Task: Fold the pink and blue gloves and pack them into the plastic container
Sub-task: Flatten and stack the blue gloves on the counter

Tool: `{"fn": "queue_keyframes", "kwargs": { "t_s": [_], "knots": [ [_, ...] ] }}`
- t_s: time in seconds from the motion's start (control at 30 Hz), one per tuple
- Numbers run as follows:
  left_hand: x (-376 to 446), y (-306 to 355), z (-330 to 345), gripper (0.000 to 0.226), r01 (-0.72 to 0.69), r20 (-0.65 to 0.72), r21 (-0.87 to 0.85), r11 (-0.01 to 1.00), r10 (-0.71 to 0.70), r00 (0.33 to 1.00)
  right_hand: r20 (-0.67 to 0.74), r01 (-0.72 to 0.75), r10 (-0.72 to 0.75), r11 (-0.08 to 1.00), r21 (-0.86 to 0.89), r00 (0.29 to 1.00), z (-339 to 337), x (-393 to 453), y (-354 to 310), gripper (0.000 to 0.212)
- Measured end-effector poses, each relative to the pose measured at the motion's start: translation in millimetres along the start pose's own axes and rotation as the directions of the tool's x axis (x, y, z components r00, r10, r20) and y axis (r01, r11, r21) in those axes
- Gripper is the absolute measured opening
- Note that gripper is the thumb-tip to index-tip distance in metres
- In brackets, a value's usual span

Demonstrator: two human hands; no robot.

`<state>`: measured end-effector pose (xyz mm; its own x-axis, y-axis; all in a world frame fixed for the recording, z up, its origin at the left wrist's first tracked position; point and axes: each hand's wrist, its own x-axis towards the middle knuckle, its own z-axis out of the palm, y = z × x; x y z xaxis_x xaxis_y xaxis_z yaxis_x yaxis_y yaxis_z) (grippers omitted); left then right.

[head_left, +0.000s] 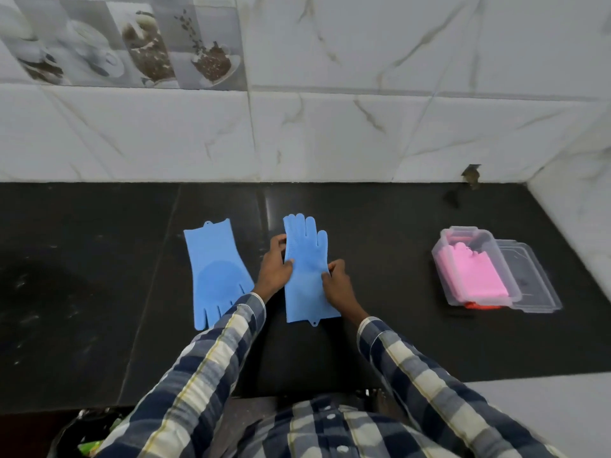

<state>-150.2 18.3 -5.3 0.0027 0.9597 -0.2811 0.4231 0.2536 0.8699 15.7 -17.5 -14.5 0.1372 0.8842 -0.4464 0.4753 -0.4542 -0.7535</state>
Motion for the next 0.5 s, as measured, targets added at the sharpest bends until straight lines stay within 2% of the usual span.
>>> {"fn": "queue_keyframes", "kwargs": {
  "t_s": [0.13,0.3,0.4,0.5],
  "knots": [
    [3,6,21,0.061,-0.016,0.011,0.040,0.999,0.015,1.000,-0.010,-0.016,0.015,1.000,-0.017,1.000,-27,1,12,0.027],
    [2,0,25,0.059,-0.020,-0.055,0.159,0.987,0.029,0.998,0.090,-0.059,0.073,0.988,-0.142,0.993,-42,1,18,0.032],
    [2,-4,20,0.063,-0.014,-0.054,0.170,0.985,0.023,0.998,0.158,-0.013,0.057,0.964,-0.266,0.986,-42,2,19,0.035],
    [3,-6,13,0.051,0.016,-0.077,0.237,0.971,0.002,0.997,0.102,0.043,0.005,0.886,-0.461,0.995,-44,6,18,0.044]
  ]
}}
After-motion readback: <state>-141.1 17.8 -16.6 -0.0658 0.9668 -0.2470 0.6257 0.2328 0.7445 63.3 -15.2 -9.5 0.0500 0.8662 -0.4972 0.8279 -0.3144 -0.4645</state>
